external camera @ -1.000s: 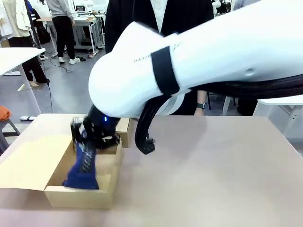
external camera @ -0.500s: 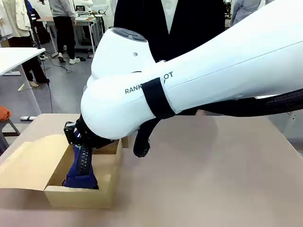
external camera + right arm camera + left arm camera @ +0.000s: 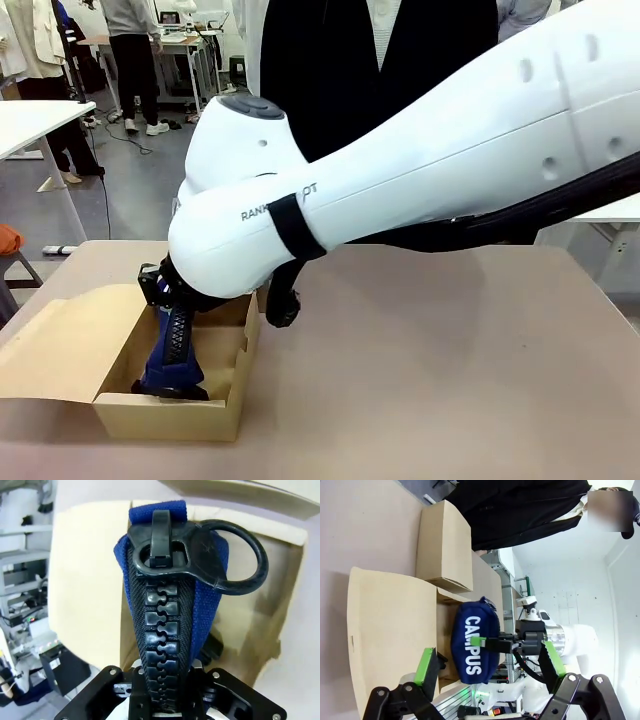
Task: Place items inside the box.
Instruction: Pick up a Pencil pouch or Stapler and place it inside the Mailer Box closest to the robot.
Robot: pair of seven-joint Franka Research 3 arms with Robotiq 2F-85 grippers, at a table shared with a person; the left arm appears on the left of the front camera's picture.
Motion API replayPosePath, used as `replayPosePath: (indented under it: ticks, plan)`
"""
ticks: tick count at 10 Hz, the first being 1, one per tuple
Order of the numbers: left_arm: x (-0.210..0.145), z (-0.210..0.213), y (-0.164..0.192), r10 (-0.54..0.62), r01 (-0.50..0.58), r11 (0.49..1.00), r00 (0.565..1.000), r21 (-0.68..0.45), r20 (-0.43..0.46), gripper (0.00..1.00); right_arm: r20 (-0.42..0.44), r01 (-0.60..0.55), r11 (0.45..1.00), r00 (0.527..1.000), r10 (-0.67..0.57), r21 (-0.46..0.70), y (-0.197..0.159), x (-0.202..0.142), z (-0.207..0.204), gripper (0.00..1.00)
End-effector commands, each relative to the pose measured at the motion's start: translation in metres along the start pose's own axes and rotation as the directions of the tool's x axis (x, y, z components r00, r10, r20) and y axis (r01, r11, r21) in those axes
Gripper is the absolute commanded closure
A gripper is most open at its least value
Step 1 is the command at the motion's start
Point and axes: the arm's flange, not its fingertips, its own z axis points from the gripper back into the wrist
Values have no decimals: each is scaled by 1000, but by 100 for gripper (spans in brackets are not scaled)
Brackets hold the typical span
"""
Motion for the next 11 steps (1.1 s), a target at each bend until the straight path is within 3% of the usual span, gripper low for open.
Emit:
replayPosePath:
  ticks: [1, 8, 11]
  plan:
    - [-2, -1, -1, -13, 13, 1000, 1000, -23, 10, 0, 27, 37, 999, 999, -37, 0, 15, 3, -5, 93]
    - [-2, -1, -1, -13, 13, 1000, 1000, -23, 10, 0, -97, 41, 994, 994, -50, -98, -17, 8, -65, 93]
    - [-2, -1, -1, -13, 13, 1000, 1000, -23, 10, 0, -104, 82, 992, 990, -93, -100, -30, 15, -68, 93]
